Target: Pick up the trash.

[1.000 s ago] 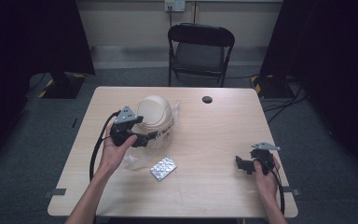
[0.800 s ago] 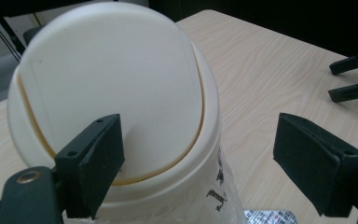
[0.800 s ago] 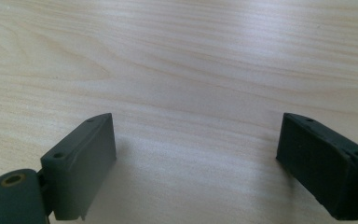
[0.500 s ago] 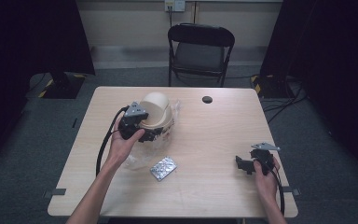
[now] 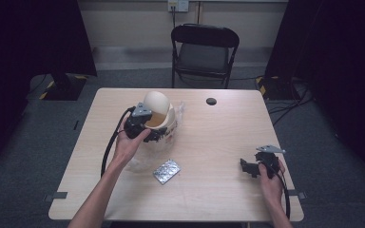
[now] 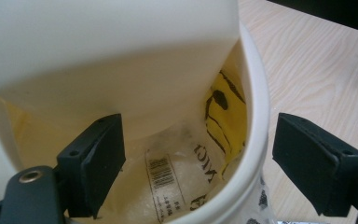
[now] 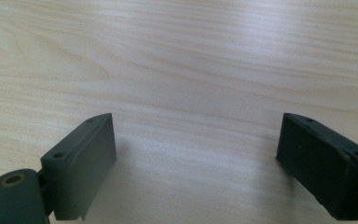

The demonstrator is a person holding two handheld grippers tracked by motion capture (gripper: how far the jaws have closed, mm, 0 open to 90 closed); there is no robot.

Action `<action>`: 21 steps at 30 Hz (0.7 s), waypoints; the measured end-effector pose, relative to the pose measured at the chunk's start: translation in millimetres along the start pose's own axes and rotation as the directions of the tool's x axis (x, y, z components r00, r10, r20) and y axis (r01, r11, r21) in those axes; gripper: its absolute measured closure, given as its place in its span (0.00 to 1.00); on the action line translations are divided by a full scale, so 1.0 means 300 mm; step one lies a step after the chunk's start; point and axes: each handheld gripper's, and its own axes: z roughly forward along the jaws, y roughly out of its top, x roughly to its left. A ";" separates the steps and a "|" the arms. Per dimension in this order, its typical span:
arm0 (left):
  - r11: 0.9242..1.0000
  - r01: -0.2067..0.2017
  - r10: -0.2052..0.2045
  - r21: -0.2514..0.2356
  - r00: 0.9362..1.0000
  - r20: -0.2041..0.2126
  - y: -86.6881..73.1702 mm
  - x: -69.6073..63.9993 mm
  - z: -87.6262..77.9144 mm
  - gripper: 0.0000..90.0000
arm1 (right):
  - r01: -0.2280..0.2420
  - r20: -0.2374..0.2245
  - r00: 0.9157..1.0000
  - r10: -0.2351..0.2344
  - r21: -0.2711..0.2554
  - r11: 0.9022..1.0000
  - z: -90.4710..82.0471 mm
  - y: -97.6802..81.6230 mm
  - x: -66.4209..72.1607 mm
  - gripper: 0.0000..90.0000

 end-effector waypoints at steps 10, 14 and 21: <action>1.000 -0.003 0.003 -0.017 1.000 0.020 -0.005 -0.006 -0.015 0.19 | 0.000 0.000 1.000 0.000 0.001 1.000 0.000 0.000 0.000 0.12; 0.999 0.012 -0.010 -0.044 0.999 0.038 -0.003 -0.013 -0.053 0.21 | 0.000 0.000 1.000 0.000 0.001 1.000 0.000 0.000 0.000 0.12; 0.997 0.020 -0.012 -0.081 0.995 0.101 0.008 -0.061 -0.122 0.21 | 0.000 0.000 1.000 0.000 0.001 1.000 0.000 0.000 0.000 0.12</action>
